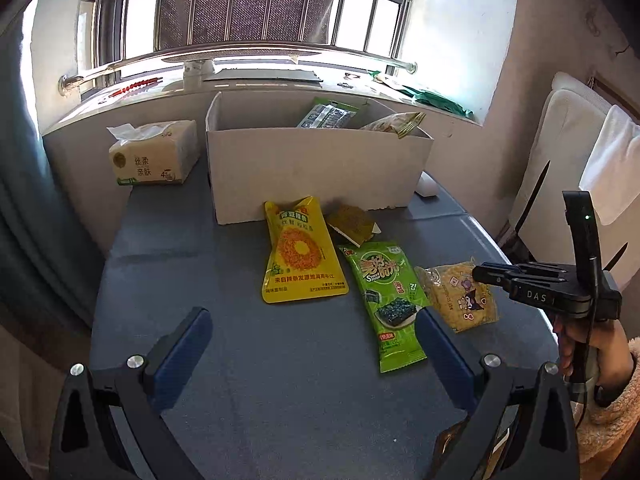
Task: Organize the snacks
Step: 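Grasp the Kuromi-print rice cracker bag with the right tool and lift it, then grasp the yellow sauce packet with the left tool while the right tool carries the Kuromi bag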
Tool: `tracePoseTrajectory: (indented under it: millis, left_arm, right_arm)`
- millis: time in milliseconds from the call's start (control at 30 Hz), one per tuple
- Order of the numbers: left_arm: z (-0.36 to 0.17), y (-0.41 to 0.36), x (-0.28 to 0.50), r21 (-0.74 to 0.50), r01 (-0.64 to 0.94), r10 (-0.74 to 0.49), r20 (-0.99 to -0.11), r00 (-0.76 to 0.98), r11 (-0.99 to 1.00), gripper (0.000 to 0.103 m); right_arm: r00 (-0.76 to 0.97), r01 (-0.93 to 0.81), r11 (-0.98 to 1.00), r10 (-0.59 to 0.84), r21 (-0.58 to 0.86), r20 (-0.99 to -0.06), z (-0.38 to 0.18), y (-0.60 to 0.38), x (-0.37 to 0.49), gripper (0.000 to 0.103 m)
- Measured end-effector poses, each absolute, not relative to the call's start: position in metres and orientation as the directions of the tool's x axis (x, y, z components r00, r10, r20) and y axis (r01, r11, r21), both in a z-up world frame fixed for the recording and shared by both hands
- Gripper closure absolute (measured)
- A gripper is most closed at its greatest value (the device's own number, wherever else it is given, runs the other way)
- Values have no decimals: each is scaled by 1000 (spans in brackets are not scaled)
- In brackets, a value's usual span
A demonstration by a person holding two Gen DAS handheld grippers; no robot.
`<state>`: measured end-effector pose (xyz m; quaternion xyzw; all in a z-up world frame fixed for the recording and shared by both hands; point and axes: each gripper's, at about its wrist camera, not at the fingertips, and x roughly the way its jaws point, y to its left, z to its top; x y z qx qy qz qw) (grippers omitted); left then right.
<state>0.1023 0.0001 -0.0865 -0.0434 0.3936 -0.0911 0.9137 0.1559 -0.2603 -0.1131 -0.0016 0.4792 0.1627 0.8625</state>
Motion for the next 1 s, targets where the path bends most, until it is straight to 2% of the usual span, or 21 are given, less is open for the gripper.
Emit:
tracePoseTrajectory:
  millis: [100,133,167,233,300,367,500,667,700,733,767,800,833,1000]
  left_arm:
    - [-99,-3,130,-136,130,-188,-739,647,982,0]
    - [-104,-3,141,-133,129,-185,-748,638,983,0]
    - [-107,-3,151,-131,123,-179,-754,632,984,0]
    - [-112,-1,169,-127,117,-172,-767,618,985,0]
    - [-114,1,184,-121,99,-157,-775,612,988,0]
    - [-112,2,193,-130,92,-159,-772,615,987,0]
    - [-108,0,197,-124,94,-155,-763,628,988,0]
    - [-111,-3,201,-110,102,-150,-769,622,989,0]
    - [-112,-4,203,-101,101,-142,-772,620,990,0]
    - [-114,-5,204,-94,102,-137,-775,617,990,0]
    - [-116,-5,206,-89,101,-132,-778,614,991,0]
    - [-119,-6,208,-86,101,-130,-781,611,991,0]
    - [-121,-6,210,-84,101,-128,-786,605,991,0]
    - [-138,-10,224,-73,93,-113,-810,575,993,0]
  right_arm:
    - [478,-263,953,266,152,-837,-115,-264,154,85]
    - [474,-258,950,285,178,-833,-117,-268,152,78]
    - [468,-247,948,297,199,-832,-117,-271,150,44]
    - [474,-242,945,314,221,-822,-118,-272,145,0]
    - [495,-271,941,315,201,-809,-119,-265,139,0]
    - [477,-267,952,268,152,-837,-127,-256,138,0]
    - [435,-290,943,284,165,-854,-143,-238,138,0]
    - [468,-335,941,211,48,-858,-152,-217,140,0]
    - [476,-340,939,216,48,-853,-152,-217,140,1]
    - [489,-350,936,221,42,-844,-151,-217,140,14]
    - [504,-362,932,219,26,-836,-148,-216,139,39]
    - [503,-365,930,226,32,-834,-145,-217,139,57]
    - [502,-352,936,213,27,-838,-143,-219,141,85]
    - [461,-351,927,292,130,-838,-137,-239,140,86]
